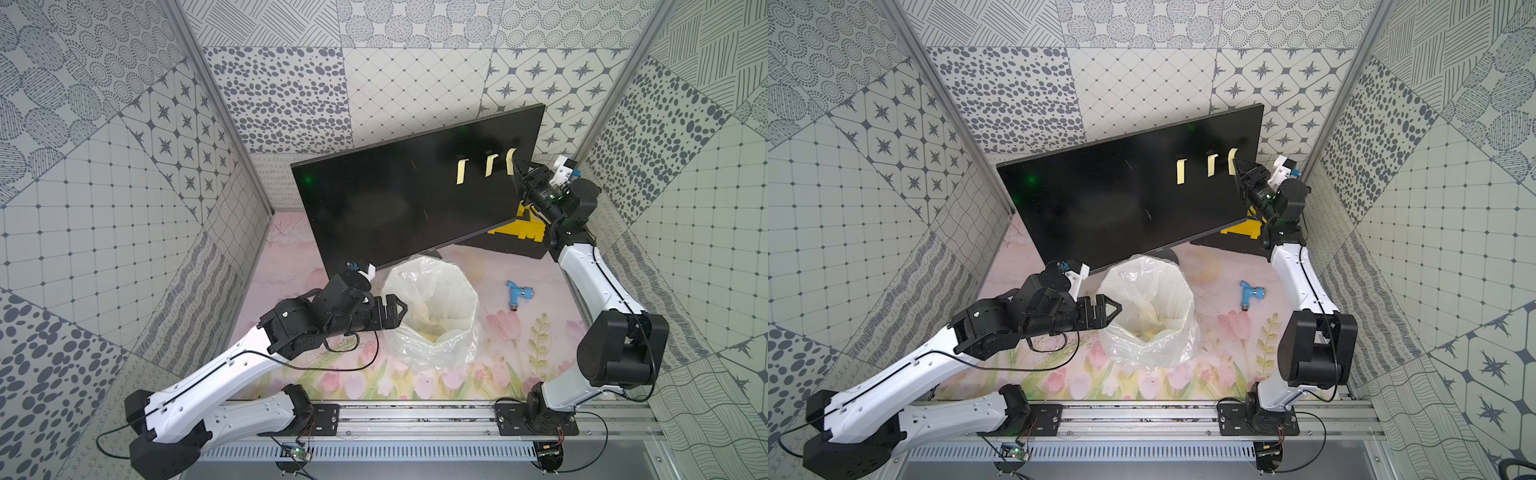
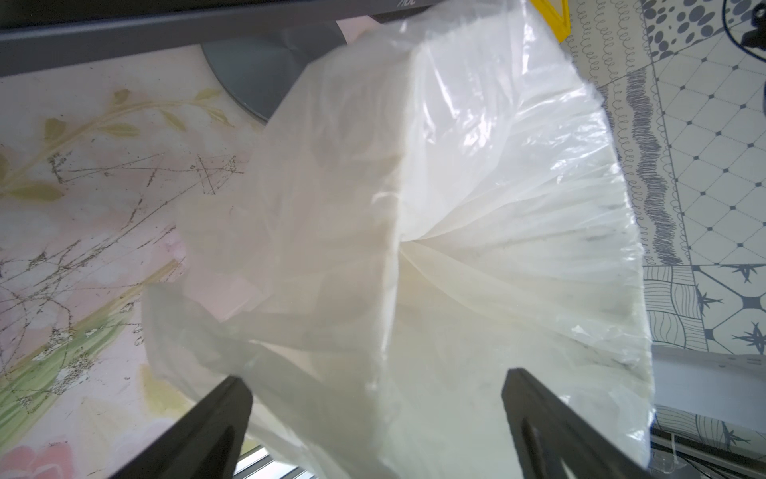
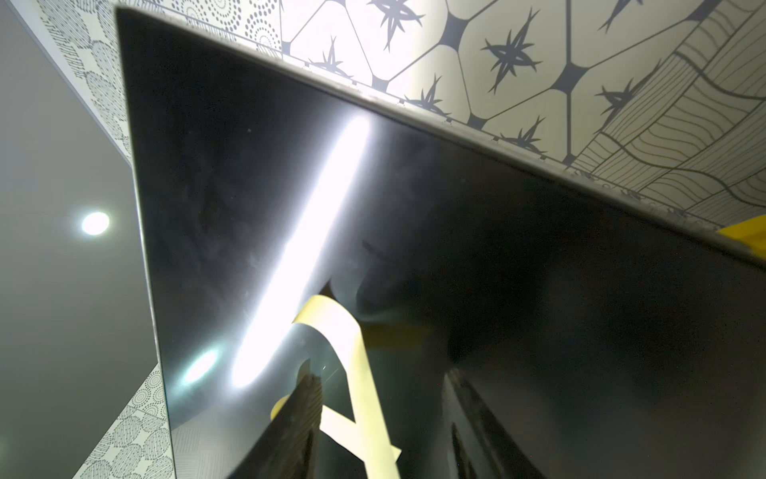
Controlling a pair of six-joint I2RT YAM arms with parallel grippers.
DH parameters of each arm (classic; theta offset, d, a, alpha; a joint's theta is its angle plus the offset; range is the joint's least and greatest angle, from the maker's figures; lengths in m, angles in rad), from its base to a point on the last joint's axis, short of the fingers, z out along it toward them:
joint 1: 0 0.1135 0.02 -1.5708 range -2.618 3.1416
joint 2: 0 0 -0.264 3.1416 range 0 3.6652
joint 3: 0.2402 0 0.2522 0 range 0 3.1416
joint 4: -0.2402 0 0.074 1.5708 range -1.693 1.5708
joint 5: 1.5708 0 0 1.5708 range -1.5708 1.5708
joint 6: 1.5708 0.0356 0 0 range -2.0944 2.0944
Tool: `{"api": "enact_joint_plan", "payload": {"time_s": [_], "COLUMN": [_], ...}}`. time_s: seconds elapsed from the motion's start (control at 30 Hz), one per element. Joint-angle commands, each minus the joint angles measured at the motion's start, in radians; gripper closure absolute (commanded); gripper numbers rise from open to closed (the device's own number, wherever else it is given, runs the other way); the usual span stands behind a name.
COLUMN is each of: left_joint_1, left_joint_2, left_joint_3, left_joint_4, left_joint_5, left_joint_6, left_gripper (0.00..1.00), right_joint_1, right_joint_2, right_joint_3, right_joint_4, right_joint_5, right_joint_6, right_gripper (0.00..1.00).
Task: Remove the sticky note from the monitor
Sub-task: Tear off the sticky note from the monitor, then place the sticky note in the trash bin.
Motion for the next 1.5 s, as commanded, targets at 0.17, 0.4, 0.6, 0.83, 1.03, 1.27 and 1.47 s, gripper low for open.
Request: {"api": "enact_joint_plan", "payload": {"time_s": [0.17, 0.4, 0.6, 0.83, 1.03, 1.27, 1.47], "left_joint_1": [-0.006, -0.008, -0.007, -0.007, -0.006, -0.008, -0.006], "left_joint_2": [-0.002, -0.005, -0.006, -0.007, -0.005, -0.011, -0.013], "left_joint_3": [0.012, 0.011, 0.009, 0.009, 0.006, 0.003, 0.006], "left_joint_4": [0.020, 0.020, 0.021, 0.025, 0.034, 0.033, 0.029], "left_joint_5": [0.010, 0.011, 0.014, 0.014, 0.017, 0.015, 0.014], "left_joint_6": [0.024, 0.024, 0.025, 0.028, 0.025, 0.024, 0.024], "left_gripper": [0.01, 0.01, 0.01, 0.01, 0.01, 0.01, 0.01], "right_joint_1": [0.017, 0.016, 0.016, 0.041, 0.203, 0.433, 0.557], "right_joint_2": [0.007, -0.030, -0.109, -0.277, -0.477, -0.615, -0.631], "right_joint_3": [0.020, -0.007, -0.056, -0.129, -0.191, -0.275, -0.288], "right_joint_4": [0.053, 0.050, 0.016, -0.141, -0.436, -0.751, -0.920], "right_joint_5": [-0.017, -0.031, -0.045, -0.136, -0.172, -0.158, -0.158], "right_joint_6": [0.000, -0.010, -0.028, -0.109, -0.310, -0.516, -0.603], "right_gripper": [0.67, 1.00, 1.00, 1.00, 1.00, 1.00, 1.00]}}
